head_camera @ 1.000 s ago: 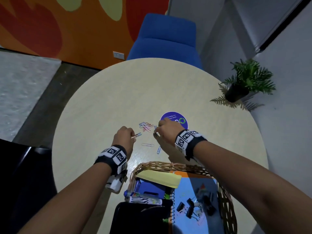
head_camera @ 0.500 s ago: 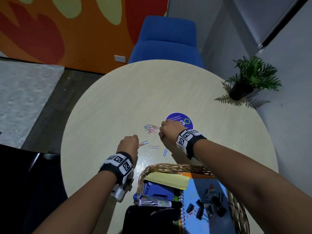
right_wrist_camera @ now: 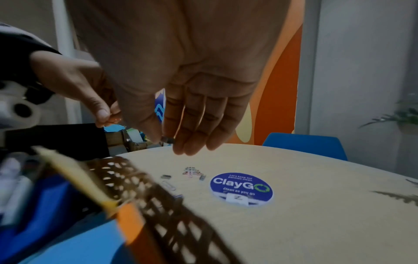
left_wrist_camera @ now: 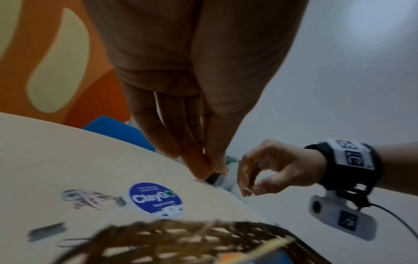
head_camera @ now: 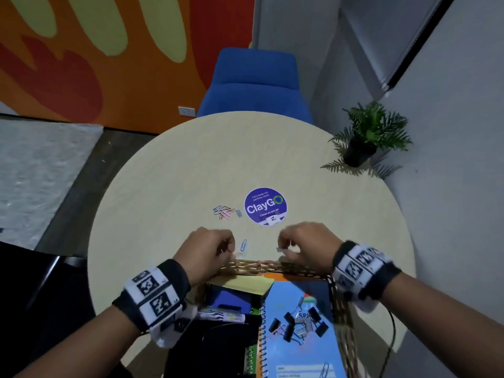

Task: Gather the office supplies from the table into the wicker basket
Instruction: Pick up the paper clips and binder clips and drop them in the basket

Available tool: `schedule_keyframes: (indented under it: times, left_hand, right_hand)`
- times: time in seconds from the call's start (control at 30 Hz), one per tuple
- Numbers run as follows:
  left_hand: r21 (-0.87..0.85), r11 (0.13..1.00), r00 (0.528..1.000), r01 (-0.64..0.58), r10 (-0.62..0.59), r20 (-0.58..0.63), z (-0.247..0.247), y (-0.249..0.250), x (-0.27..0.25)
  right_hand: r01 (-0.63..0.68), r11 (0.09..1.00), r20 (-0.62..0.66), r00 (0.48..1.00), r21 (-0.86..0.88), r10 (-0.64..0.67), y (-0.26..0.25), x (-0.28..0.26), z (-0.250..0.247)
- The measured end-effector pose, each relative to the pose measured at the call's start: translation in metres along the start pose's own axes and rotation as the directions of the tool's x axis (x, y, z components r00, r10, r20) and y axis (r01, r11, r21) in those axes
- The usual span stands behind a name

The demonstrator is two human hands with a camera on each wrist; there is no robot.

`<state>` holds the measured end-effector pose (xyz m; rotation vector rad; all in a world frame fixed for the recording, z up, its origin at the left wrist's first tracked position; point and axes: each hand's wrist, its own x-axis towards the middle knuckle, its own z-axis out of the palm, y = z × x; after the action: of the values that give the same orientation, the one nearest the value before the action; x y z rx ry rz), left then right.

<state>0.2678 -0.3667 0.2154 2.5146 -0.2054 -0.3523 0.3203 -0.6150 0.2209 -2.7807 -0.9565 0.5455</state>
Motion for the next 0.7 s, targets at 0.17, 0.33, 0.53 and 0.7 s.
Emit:
schedule_keyframes:
  times: [0.17, 0.33, 0.53, 0.7]
  left_hand:
    - [0.118, 0.982, 0.976, -0.148, 0.126, 0.176, 0.019, 0.045, -0.026]
    - [0.142, 0.947, 0.921, -0.290, 0.235, 0.311, 0.035, 0.071, -0.039]
    - [0.056, 0.939, 0.895, -0.340, 0.304, 0.326, 0.037, 0.077, -0.048]
    - [0.064, 0.969, 0.953, -0.238, 0.221, 0.210, 0.012, 0.051, -0.034]
  right_hand:
    - [0.068, 0.997, 0.106, 0.992, 0.037, -0.071, 0.003, -0.053, 0.014]
    - [0.110, 0.994, 0.172, 0.979, 0.005, -0.110, 0.014, -0.075, 0.021]
    - [0.078, 0.996, 0.185, 0.980, -0.035, -0.070, 0.025, -0.063, 0.005]
    - [0.029, 1.000, 0.135, 0.990, -0.010, -0.028, 0.021, -0.030, -0.004]
